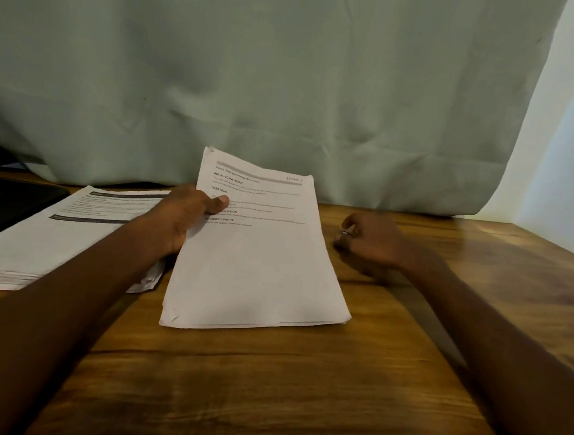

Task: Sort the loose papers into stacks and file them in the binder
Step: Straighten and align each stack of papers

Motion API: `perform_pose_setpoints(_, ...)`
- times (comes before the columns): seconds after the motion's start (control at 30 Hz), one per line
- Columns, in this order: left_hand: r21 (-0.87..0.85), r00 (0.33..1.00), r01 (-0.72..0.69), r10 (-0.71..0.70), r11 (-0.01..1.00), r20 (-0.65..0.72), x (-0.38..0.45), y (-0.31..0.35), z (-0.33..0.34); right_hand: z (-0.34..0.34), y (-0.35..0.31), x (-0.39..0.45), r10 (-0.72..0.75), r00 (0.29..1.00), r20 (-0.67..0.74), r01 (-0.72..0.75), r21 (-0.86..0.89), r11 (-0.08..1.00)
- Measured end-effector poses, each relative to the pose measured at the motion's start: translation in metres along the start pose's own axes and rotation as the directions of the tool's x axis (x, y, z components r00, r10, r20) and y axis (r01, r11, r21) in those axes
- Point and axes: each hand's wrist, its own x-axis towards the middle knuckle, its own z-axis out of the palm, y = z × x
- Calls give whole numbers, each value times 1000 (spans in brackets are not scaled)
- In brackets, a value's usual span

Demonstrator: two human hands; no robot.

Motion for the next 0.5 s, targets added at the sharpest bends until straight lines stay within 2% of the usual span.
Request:
perform_pose_setpoints(0.07,22,1000,2,-2,1000,2,1,-1,0,6,1,-2,-14,999,30,15,-7,1000)
perform_pose_setpoints(0.13,40,1000,-8,7,999,19,1,-4,1,12,5,-1,-2,999,-44,2,7,1000)
perform_pose_setpoints(0.23,54,998,-11,7,998,69,0,-7,4,11,13,2,46,988,-148,-21,164,986)
perform_pose_setpoints(0.33,89,983,-16,-1,996,184,0,-12,11,3,21,10,93,958,-272,-4,313,950)
perform_pose_setpoints(0.43,156,968,-23,-17,988,249,-2,-16,19,-11,13,10,102,905,-414,113,463,879)
perform_pose_setpoints(0.5,226,953,-54,-18,973,303,-4,-18,25,-18,1,3,9,891,-453,234,477,847)
